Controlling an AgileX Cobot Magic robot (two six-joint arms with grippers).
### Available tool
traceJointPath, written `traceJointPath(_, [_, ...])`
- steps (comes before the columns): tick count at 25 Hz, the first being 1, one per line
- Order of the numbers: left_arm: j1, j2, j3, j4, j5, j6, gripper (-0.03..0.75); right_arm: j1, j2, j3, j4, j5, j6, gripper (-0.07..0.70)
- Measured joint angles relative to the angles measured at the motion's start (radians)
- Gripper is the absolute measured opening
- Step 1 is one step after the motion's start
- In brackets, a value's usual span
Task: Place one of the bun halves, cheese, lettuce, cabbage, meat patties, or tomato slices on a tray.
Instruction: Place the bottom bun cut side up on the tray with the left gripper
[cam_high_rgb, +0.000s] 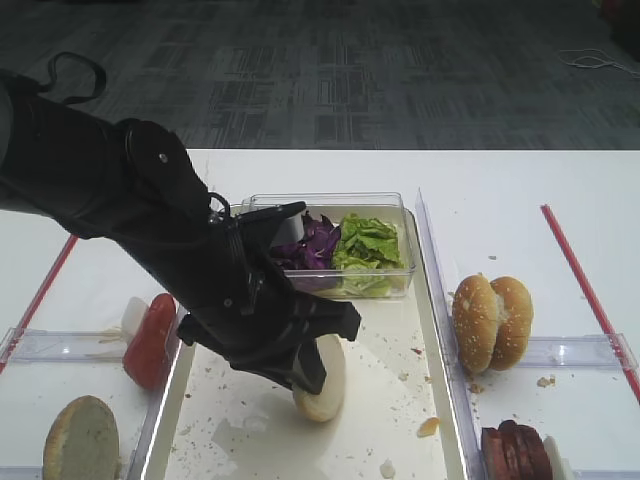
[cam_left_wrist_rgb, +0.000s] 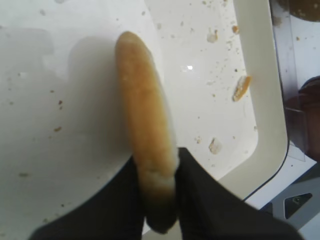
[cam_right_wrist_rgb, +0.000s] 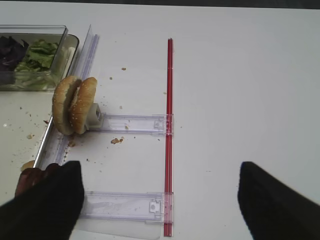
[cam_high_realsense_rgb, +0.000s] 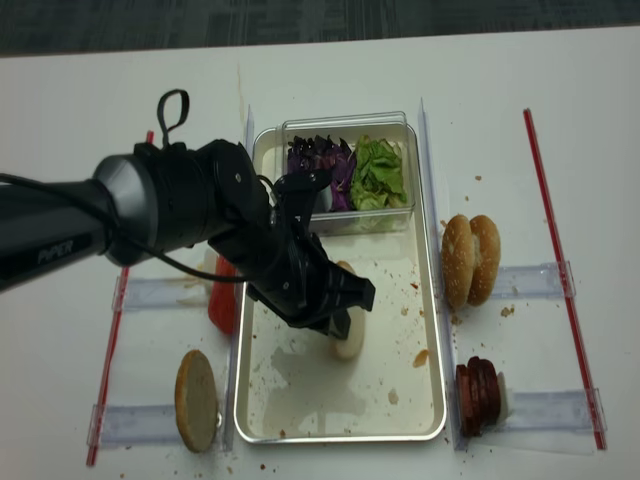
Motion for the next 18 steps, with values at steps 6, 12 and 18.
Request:
traceJointPath(6, [0.001,0.0,0.0,0.063,0.0,-0.066,0.354,0.0,0.0,0.0,0.0,0.0,0.0,0.652])
traceJointPath(12, [0.001,0.0,0.0,0.16,0.0,-0.159,0.472,0.0,0.0,0.0,0.0,0.0,0.0,0.652])
traceJointPath(18, [0.001,0.0,0.0,0.171,0.0,-0.166,0.478,0.0,0.0,0.0,0.0,0.0,0.0,0.652])
